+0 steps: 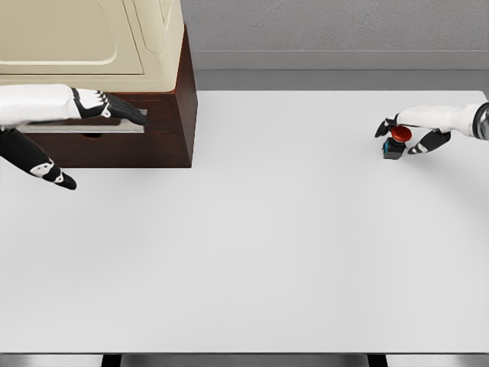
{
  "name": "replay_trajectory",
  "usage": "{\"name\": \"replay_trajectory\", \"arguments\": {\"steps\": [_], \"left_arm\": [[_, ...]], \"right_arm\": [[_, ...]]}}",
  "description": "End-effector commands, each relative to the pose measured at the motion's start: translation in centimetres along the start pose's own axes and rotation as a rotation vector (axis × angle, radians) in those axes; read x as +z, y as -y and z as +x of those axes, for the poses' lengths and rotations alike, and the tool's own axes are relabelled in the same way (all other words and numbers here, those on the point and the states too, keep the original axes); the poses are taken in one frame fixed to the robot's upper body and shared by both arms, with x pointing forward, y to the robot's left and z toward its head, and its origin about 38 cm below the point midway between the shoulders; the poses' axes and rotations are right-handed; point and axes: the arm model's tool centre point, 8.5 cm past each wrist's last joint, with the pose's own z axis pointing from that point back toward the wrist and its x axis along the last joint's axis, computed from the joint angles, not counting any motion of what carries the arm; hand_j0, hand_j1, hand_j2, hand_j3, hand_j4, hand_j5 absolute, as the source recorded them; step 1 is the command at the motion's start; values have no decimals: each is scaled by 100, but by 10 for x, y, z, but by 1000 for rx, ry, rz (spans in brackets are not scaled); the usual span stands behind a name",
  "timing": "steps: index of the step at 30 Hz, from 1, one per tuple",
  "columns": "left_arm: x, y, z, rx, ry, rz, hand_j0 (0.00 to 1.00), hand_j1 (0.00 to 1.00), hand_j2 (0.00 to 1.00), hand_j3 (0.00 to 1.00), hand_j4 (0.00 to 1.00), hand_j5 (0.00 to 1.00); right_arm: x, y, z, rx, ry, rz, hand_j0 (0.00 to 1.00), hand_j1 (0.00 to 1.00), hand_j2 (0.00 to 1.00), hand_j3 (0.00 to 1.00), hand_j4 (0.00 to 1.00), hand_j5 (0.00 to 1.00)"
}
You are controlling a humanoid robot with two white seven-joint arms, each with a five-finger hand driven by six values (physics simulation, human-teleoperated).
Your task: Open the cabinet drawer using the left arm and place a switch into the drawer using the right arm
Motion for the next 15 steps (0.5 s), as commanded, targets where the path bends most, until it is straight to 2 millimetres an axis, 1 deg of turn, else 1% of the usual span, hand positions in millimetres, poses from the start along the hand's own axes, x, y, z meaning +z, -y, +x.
{"name": "replay_trajectory", "arguments": {"steps": [1,5,7,8,10,12,15], "left_arm": [[0,0,-2,19,-8,5,100,100,100,100,100,100],[-6,8,-4,40,5,-5,100,100,100,100,100,100],[-4,11,-7,51,-5,-6,100,100,100,100,100,100],[-2,16,-11,82,-33,-7,100,100,100,100,100,100],[-1,17,-21,168,-114,0,100,100,100,100,100,100],[1,17,-23,183,-128,3,100,100,100,100,100,100],[2,27,-28,214,-146,-9,100,100,100,100,100,100]], "right_arm": [[1,1,0,-5,0,-5,70,70,70,70,70,70],[1,1,0,-4,1,-5,65,65,65,65,65,65],[1,1,0,-4,1,-5,63,63,63,63,63,63],[-1,1,2,-3,7,-5,61,61,61,61,61,61],[-1,1,2,-4,6,-5,59,59,59,59,59,59],[-1,1,2,-4,6,-5,56,56,56,56,56,56],[-1,1,2,-2,8,-5,52,52,52,52,52,52]]}}
